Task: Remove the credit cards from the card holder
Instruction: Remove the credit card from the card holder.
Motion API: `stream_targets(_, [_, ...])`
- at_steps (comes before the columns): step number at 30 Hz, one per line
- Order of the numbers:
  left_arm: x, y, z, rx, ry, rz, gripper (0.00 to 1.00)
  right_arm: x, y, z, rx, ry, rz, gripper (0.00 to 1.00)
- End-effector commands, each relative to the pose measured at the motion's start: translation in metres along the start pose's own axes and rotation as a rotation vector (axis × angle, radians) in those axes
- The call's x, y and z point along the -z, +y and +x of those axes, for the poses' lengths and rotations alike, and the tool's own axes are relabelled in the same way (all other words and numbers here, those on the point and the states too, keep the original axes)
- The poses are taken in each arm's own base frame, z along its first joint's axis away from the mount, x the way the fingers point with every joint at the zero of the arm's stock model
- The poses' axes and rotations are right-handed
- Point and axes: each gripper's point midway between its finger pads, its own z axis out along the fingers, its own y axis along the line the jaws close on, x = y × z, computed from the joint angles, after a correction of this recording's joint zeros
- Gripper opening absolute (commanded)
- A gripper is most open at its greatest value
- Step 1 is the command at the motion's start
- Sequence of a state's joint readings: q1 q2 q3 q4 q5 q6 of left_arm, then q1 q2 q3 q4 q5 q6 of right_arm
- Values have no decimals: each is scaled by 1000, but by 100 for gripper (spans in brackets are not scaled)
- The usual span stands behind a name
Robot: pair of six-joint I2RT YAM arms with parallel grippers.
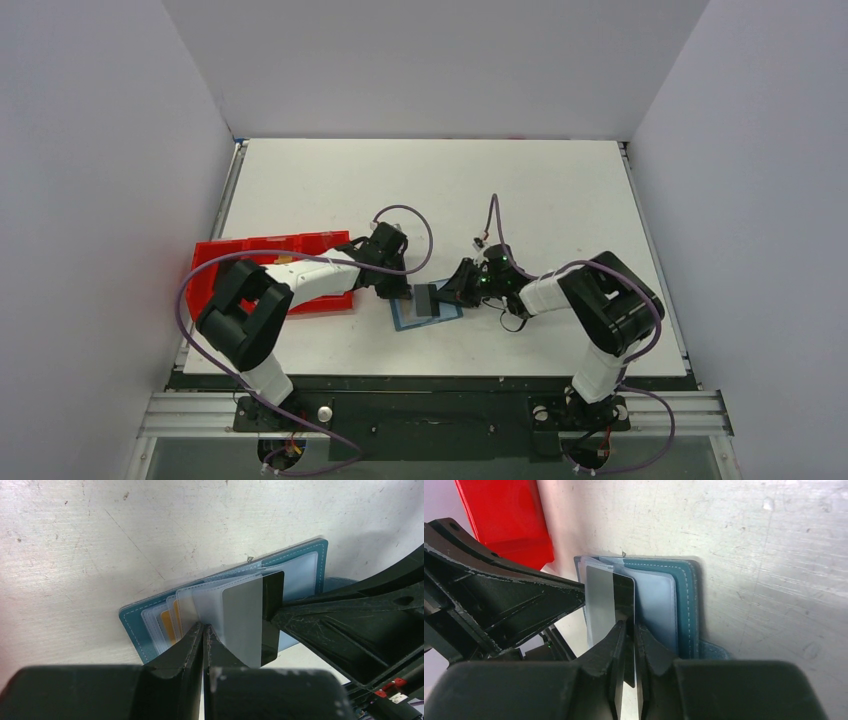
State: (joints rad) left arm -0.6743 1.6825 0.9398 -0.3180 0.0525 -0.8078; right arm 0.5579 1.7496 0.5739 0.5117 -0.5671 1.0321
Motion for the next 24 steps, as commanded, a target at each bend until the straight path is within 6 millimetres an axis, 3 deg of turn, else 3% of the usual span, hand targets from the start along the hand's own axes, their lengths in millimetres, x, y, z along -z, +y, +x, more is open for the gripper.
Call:
stream_targets(1, [-13,31,25,-27,68,-122,0,0,-7,-2,-1,-17,4,3])
stream_targets(13, [-12,34,28,-26,73,-128,0,28,-17,-28,36,-107,77,0])
stream_targets(24, [-9,28,22,-32,60,-114,0,40,-14,-35,65,-119,94,0])
